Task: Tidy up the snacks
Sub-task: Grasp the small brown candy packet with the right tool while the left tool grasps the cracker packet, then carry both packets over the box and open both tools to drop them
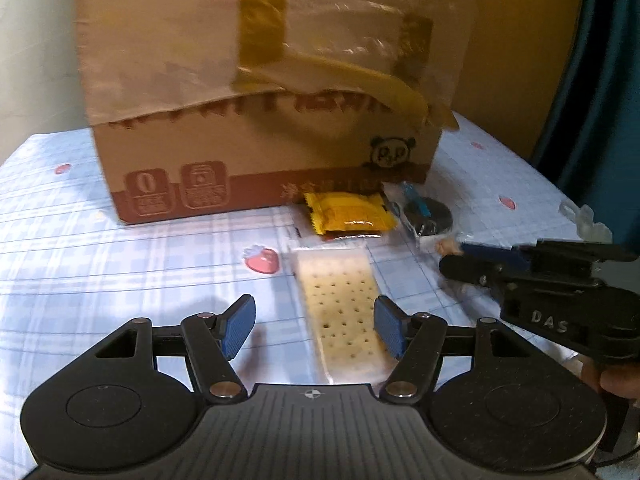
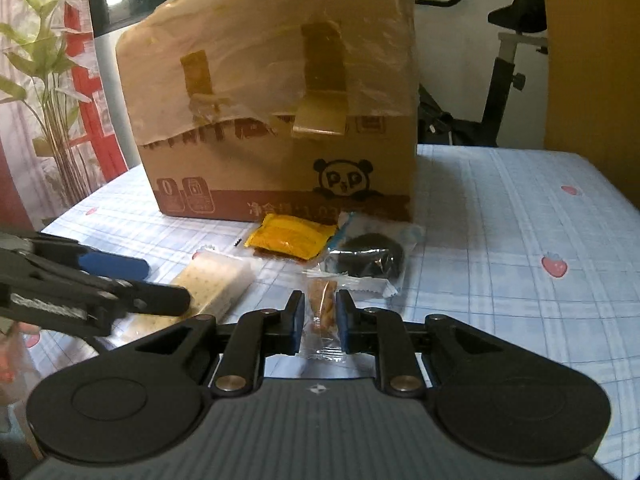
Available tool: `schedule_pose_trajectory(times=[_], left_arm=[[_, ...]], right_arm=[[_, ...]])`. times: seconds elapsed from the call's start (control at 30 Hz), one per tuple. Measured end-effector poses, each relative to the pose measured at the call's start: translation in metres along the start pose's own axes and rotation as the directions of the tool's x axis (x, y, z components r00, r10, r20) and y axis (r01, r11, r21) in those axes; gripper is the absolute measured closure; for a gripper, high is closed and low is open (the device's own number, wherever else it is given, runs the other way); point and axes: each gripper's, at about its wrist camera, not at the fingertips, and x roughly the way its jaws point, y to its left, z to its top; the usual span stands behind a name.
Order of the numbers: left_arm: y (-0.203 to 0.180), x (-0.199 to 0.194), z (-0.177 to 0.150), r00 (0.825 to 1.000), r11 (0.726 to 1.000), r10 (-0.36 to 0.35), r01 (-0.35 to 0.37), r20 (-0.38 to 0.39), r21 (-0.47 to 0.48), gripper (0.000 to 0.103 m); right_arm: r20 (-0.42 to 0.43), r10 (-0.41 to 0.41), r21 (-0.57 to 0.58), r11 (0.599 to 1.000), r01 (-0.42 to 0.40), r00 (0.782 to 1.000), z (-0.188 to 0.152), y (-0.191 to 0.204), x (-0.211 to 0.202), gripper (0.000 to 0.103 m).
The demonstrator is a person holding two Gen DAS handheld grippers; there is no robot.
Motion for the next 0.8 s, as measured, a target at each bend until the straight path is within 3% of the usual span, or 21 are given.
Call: schedule_pose_trajectory(times=[0.33,0.37,0.43,0.8], left_arm=[[-0.014,0.022,-0.002,1.0,0.998,0.02,-0.019,-0.019,0.059,0.033],[-0.015,0.022,-0.003,1.0,0.997,0.028,-0.027,-0.014,0.07,0.036],[-0.014,0.02,-0.005,0.999,0.996,0.038,-0.038,0.003,0.078,0.054],[0.005,0.006,-0.009,0.998,0.999,0.053,-0.053,0.032,-0.013,0.054]], right_arm=[[-0.003,-0.006,0.06,0.998,0.006,1.0,0.0,-0.008,0.0,0.085],[-0.005,-0.005,0.06,0.998,0.005,1.0,0.0,-0.008,0.0,0.085],[-0.007,-0.003,0.057,0.998,0.004,1.0,0.0,-0.008,0.0,0.085],[-0.005,0.0,0.055,0.999,0.0,1.0,0.0,-0.006,0.0,0.085]])
